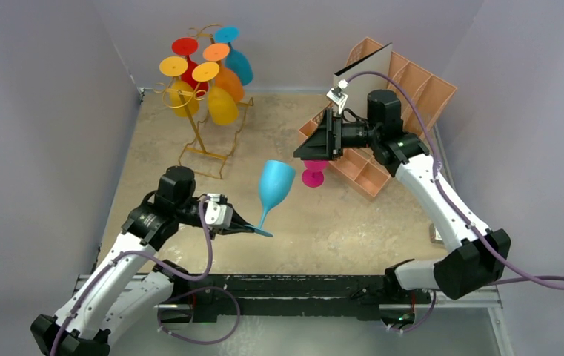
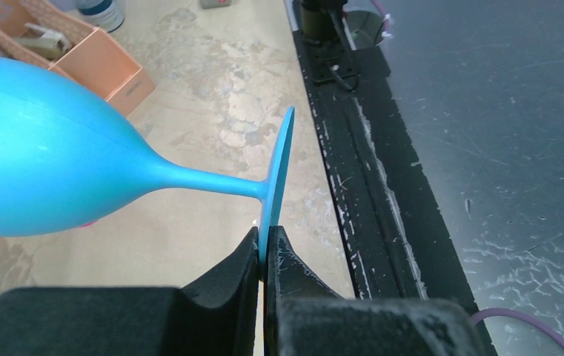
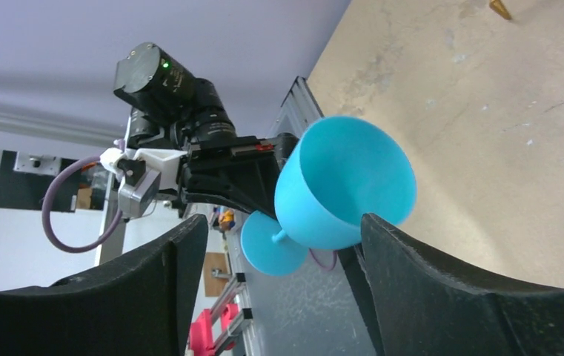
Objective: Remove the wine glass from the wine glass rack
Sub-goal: Place the wine glass at the center of the board.
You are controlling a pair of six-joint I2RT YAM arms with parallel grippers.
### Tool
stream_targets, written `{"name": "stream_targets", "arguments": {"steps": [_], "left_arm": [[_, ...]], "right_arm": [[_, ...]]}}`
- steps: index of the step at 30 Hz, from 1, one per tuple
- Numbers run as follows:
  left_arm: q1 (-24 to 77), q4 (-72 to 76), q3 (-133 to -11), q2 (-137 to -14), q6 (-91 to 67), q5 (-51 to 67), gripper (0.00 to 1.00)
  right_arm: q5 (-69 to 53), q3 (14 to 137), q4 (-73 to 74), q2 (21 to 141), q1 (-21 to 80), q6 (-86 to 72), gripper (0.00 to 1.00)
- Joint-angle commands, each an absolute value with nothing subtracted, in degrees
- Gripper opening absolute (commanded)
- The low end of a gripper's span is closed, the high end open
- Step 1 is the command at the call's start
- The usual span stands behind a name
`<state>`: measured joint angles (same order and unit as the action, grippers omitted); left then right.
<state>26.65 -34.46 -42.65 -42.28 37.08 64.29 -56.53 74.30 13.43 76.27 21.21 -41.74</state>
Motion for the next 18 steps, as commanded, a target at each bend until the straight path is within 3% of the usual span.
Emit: {"name": "stream_targets", "arguments": {"steps": [1,8,18], "left_arm": [[26.8,-31.3,-44.8,-44.6,40.3,72.5,0.0],[26.9,-34.1,-46.8,-46.4,43.3,74.1,0.0],[26.8,-35.2,-47.1,-46.0,43.7,74.5,0.0]], "right_arm": [[-62.2,77.5,13.4,77.0,21.6,-41.8,0.75],[-66.7,79.0,16.3,79.8,23.7,-41.7,0.62],[-66.2,80.0,17.8,81.6,26.2,-40.2,0.52]]}}
